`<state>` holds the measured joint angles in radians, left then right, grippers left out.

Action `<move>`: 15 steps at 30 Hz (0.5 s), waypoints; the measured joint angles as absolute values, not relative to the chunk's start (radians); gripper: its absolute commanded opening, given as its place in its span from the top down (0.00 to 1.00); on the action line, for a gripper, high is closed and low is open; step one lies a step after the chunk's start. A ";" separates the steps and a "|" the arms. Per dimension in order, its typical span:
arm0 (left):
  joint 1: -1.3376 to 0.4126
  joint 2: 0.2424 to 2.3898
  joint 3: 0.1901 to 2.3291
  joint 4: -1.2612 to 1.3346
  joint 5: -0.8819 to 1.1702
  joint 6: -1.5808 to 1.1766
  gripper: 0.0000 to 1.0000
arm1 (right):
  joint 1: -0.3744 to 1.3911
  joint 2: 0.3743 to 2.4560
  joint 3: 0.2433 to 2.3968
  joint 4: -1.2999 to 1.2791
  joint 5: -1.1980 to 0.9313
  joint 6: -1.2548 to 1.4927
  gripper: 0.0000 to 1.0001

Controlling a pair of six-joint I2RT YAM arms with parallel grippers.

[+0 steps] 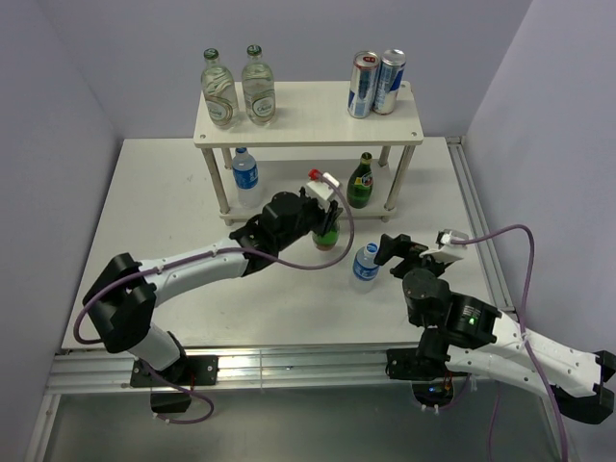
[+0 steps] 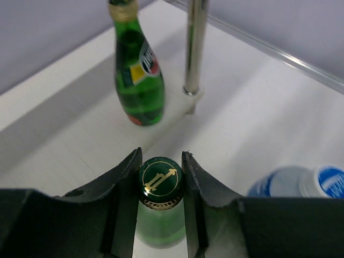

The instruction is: Place and organize the beverage onto the shelf

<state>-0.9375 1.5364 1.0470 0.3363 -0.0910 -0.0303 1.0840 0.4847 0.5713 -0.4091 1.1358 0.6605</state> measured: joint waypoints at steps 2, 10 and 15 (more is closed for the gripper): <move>-0.923 1.559 1.084 0.343 -0.104 -0.028 1.00 | 1.084 0.484 0.565 -0.408 1.135 0.660 0.00; -0.871 1.695 1.226 0.376 -0.128 -0.027 1.00 | 1.084 0.469 0.563 -0.405 1.128 0.660 0.00; -0.842 1.789 1.327 0.376 -0.128 -0.027 1.00 | 1.084 0.459 0.562 -0.403 1.116 0.658 0.00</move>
<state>-0.8421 1.7893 1.3270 0.3759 -0.1276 -0.0265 1.0840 0.4595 0.5617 -0.4034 1.1160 0.6582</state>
